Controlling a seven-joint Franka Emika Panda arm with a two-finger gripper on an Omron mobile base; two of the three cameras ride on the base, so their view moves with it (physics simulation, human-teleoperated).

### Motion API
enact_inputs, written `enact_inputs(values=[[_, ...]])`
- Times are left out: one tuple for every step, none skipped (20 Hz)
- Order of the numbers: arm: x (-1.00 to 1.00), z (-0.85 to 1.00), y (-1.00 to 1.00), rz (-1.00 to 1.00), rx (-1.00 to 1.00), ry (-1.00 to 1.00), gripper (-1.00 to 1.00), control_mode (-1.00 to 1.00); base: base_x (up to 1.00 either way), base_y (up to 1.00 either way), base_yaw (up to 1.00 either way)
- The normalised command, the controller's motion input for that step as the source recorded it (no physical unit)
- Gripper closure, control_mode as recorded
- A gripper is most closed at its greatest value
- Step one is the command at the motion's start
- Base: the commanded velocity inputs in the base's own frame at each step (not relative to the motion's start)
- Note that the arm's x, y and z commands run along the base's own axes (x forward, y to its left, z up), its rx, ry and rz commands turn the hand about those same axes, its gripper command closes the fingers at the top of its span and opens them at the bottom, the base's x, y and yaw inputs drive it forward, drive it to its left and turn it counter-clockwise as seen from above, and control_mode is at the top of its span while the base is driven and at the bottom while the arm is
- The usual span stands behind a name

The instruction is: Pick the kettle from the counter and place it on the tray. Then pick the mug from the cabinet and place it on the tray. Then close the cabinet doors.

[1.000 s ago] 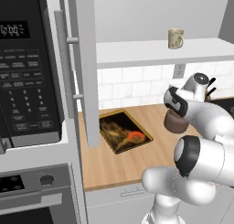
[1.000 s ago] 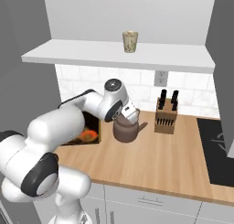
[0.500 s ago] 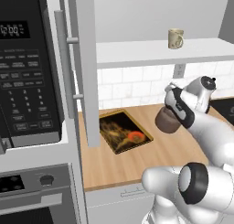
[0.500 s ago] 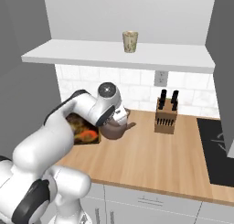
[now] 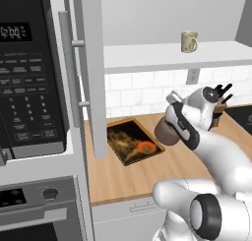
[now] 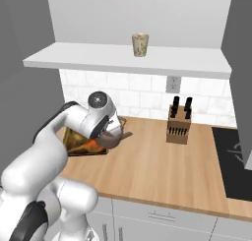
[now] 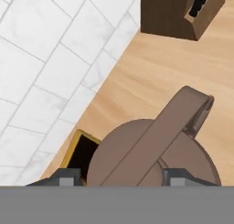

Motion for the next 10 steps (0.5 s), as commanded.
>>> enact_inputs(values=[[0.03, 0.00, 0.66, 0.00, 0.03, 0.00, 1.00, -1.00, 0.00, 0.00, 0.00], [0.02, 0.00, 0.69, -0.01, 0.01, -0.02, 1.00, -1.00, 0.00, 0.00, 0.00], [0.06, 0.01, 0.69, -0.01, 0.00, -0.04, 1.00, -1.00, 0.00, 0.00, 0.00], [0.08, 0.01, 0.70, -0.01, 0.00, -0.05, 1.00, -1.00, 0.00, 0.00, 0.00], [0.11, 0.00, 0.70, -0.02, 0.00, -0.05, 1.00, -1.00, 0.00, 0.00, 0.00], [0.16, 0.02, 0.68, -0.03, 0.00, -0.08, 1.00, -1.00, 0.00, 0.00, 0.00], [0.21, 0.00, 0.68, -0.03, 0.00, -0.08, 1.00, -1.00, 0.00, 0.00, 0.00], [0.25, 0.00, 0.66, -0.03, 0.00, -0.09, 1.00, -1.00, 0.00, 0.00, 0.00], [0.30, 0.00, 0.64, -0.04, 0.00, -0.09, 1.00, -1.00, 0.00, 0.00, 0.00], [0.31, 0.00, 0.63, -0.05, 0.00, -0.12, 1.00, -1.00, 0.00, 0.00, 0.00]])
